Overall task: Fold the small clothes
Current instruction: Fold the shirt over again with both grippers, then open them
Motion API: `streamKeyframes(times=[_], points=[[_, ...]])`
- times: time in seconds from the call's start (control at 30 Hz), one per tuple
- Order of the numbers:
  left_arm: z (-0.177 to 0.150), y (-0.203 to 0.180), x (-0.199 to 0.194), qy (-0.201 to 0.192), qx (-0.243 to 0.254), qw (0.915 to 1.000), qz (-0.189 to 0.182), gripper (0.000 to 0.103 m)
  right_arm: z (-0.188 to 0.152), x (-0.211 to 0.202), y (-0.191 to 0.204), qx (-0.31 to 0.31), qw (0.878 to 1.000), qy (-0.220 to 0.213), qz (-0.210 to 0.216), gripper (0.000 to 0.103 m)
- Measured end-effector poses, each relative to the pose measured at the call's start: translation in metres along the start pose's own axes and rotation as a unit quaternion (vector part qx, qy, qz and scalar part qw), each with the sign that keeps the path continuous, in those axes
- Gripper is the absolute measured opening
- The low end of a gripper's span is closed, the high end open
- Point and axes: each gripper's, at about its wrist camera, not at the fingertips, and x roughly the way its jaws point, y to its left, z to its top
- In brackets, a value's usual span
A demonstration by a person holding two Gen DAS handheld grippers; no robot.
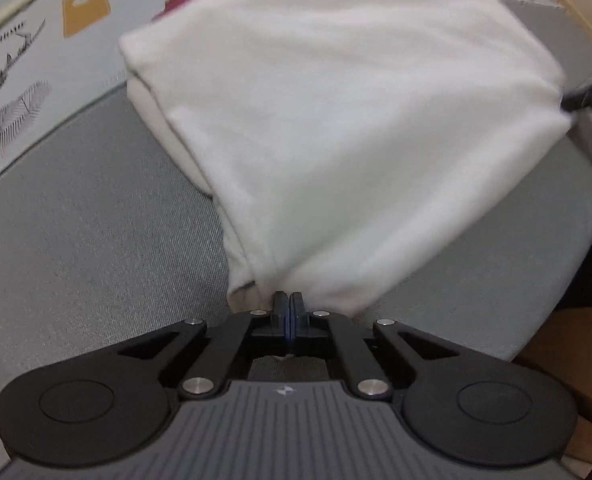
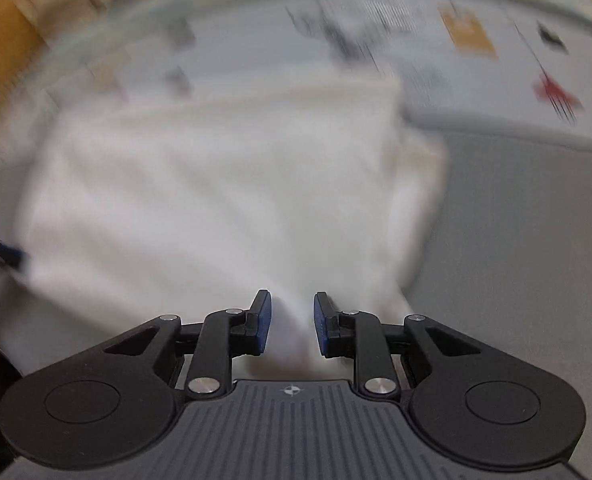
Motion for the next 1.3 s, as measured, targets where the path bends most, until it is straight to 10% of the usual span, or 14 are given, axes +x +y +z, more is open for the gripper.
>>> streamKeyframes(times=[0.23, 0.43, 0.77, 1.1, 1.3], points=[[0.003, -0.008, -0.023, -0.044, -0.022, 0.9987, -0.011, 0.003, -0.004, -0.019, 0.002, 0.011, 0.999, -0.029, 0.007, 0.025], [0.014, -0.007, -0.002, 0.015, -0.028, 0.9991, 0.028, 0.005, -0.006, 0.0, -0.006, 0.012, 0.999, 0.016, -0.045, 0.025], [0.045, 0.006, -0.034, -0.08, -0.057, 0.9929, 0.068, 0.038, 0.016, -0.044, -0.007, 0.047, 0.99, -0.129, -0.021, 0.041], [0.058, 0.018, 0.006, -0.031, -0.088, 0.99, 0.106, 0.043, 0.028, 0.002, -0.006, 0.044, 0.995, -0.059, -0.062, 0.047], [0.075, 0.021, -0.021, -0.116, -0.115, 0.9828, 0.086, 0.042, 0.032, -0.012, -0.008, 0.053, 0.992, -0.101, -0.053, 0.047]])
